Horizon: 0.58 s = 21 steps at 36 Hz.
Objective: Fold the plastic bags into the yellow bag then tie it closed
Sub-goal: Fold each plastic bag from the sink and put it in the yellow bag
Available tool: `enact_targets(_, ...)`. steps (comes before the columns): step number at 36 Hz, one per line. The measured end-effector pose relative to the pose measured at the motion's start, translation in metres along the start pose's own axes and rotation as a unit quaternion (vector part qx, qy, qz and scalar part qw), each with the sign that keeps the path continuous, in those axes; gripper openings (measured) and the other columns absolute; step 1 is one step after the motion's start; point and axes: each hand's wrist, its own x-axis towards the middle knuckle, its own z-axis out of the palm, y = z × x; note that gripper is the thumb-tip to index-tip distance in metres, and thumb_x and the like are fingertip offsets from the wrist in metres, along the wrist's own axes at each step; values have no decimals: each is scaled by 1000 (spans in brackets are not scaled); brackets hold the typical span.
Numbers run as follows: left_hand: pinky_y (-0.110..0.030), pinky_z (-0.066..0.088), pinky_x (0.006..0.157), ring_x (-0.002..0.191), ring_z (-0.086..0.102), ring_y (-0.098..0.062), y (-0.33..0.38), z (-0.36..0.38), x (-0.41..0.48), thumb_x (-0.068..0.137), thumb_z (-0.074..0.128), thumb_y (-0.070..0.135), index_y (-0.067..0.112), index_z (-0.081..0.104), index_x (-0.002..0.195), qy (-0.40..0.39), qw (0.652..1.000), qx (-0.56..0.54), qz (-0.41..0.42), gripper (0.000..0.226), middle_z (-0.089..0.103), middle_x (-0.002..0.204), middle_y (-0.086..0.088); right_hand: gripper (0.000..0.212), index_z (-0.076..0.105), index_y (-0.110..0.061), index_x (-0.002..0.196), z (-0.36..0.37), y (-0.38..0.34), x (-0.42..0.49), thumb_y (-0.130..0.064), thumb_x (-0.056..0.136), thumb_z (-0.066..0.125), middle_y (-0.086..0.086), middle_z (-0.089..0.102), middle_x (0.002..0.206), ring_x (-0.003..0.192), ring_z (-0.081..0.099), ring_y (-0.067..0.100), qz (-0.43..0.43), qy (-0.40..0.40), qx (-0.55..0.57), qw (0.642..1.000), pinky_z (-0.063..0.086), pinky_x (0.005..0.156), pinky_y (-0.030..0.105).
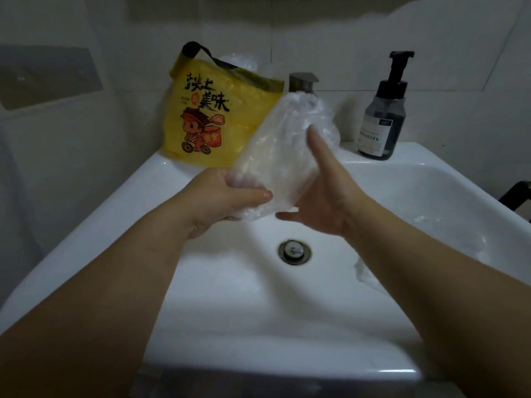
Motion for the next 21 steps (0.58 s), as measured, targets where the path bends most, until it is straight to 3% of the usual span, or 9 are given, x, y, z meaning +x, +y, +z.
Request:
enact_targets(4, -17, 51, 61, 72, 69, -10, 0, 4, 0, 79, 76, 12, 8, 72, 95, 39, 999, 8, 9, 18, 72, 79, -3, 51, 56, -6, 125, 14, 6, 6, -23, 79, 69, 15, 67, 117, 108, 65, 32, -71, 28, 16, 997, 49, 97, 46)
enact_targets(7, -18, 51, 57, 71, 65, -11, 3, 6, -3, 78, 76, 13, 9, 71, 98, 16, 999, -29, -5, 21, 69, 81, -4, 34, 58, 5, 119, 17, 7, 12, 1, 85, 60, 21, 68, 106, 94, 67, 34, -107, 87, 30, 990, 57, 76, 38)
enact_targets(9, -18, 53, 59, 70, 68, -8, 5, 6, -5, 76, 75, 20, 16, 69, 98, -18, 999, -46, -23, 24, 71, 80, 3, 31, 58, 5, 117, 17, 4, 12, -3, 87, 60, 18, 67, 99, 89, 66, 31, -126, 93, 43, 987, 55, 72, 35)
enact_targets(11, -16, 53, 56, 65, 68, -5, 6, 6, -6, 80, 72, 18, 20, 69, 96, -35, 998, -51, -34, 16, 72, 74, 8, 30, 58, -1, 116, 14, -1, 11, -16, 91, 60, 9, 69, 98, 92, 66, 25, -143, 82, 53, 985, 55, 78, 33)
enact_targets(13, -14, 51, 52, 62, 67, -3, 8, 8, -6, 84, 69, 15, 20, 69, 94, -35, 996, -69, -33, 11, 72, 71, 9, 50, 53, -9, 129, 10, -3, 9, -38, 89, 59, 7, 66, 119, 111, 63, 24, -133, 38, 47, 989, 48, 98, 40)
enact_targets(15, -13, 49, 50, 59, 65, -2, 12, 11, -7, 83, 69, 14, 17, 69, 92, -22, 995, -101, -18, 10, 71, 68, 8, 76, 46, -16, 139, 7, 0, 7, -58, 77, 61, 6, 59, 133, 124, 54, 25, -77, -14, 0, 997, 37, 107, 43)
enact_targets(16, -12, 48, 49, 57, 63, -1, 13, 11, -7, 80, 70, 13, 16, 69, 91, -17, 994, -111, -9, 12, 70, 67, 7, 82, 45, -18, 140, 7, 3, 8, -60, 71, 63, 6, 56, 135, 126, 51, 24, -39, -34, -31, 998, 35, 107, 42)
enact_targets(18, -13, 47, 48, 57, 62, -2, 13, 11, -7, 77, 69, 4, 12, 70, 92, -32, 994, -102, -1, 16, 69, 66, 4, 73, 49, -21, 137, 11, 13, 8, -52, 72, 65, 3, 55, 136, 127, 48, 22, 23, -66, -102, 992, 35, 103, 39)
enact_targets(21, -13, 47, 49, 58, 65, -3, 9, 13, -9, 85, 60, -9, 7, 69, 89, -71, 996, -56, -17, 19, 69, 66, 0, 55, 55, -12, 129, 18, 18, 11, -41, 83, 63, 4, 64, 115, 108, 57, 19, 34, -72, -110, 991, 40, 102, 39)
